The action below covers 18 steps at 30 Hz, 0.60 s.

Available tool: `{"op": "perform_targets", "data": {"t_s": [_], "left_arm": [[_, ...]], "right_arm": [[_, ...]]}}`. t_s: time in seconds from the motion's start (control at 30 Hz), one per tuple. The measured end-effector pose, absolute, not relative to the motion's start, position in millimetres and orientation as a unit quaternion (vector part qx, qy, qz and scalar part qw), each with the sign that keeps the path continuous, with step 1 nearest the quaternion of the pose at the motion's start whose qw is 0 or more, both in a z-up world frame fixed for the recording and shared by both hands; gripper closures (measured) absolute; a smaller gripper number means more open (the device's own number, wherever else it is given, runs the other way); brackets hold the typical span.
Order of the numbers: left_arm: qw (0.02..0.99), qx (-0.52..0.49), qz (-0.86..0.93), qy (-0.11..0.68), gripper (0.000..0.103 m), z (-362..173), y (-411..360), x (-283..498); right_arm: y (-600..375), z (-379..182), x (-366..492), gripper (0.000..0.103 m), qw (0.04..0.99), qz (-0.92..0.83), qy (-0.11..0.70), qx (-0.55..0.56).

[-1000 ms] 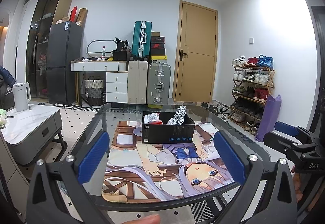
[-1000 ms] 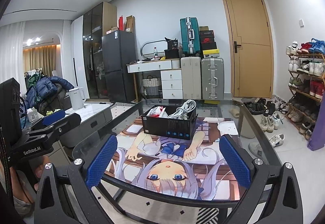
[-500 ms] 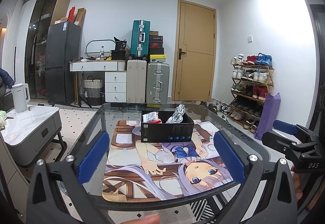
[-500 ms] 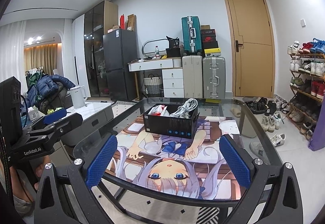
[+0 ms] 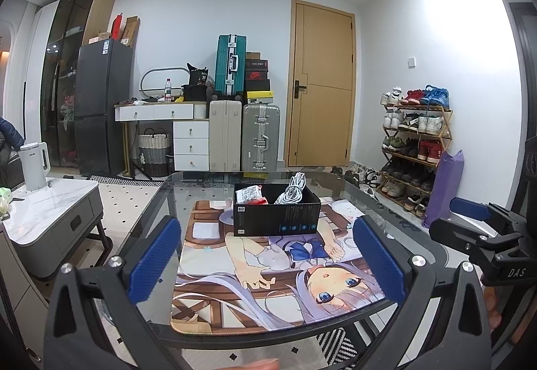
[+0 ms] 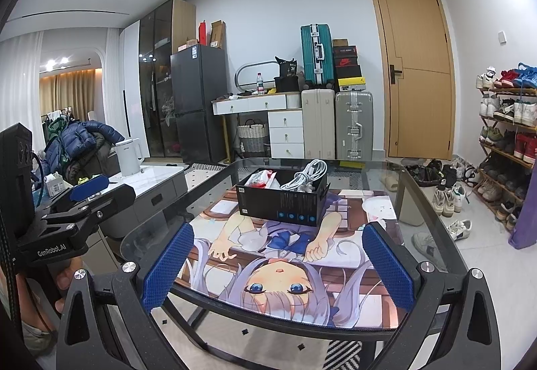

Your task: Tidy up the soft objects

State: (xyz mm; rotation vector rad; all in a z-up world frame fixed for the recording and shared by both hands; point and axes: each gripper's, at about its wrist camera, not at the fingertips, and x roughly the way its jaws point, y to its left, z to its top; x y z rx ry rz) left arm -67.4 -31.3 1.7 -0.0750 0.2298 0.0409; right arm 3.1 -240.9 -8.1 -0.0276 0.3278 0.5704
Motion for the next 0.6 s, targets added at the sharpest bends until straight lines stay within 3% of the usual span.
{"op": "perform_targets", "data": {"t_s": [0.6], "left_arm": [[0.993,-0.029,0.016,0.109,0.0,3.6,-31.6,-71.4]], "right_arm": [[-240.3,-8.2,3.8,0.001,0.946,0.281,0.162,-0.015]]}}
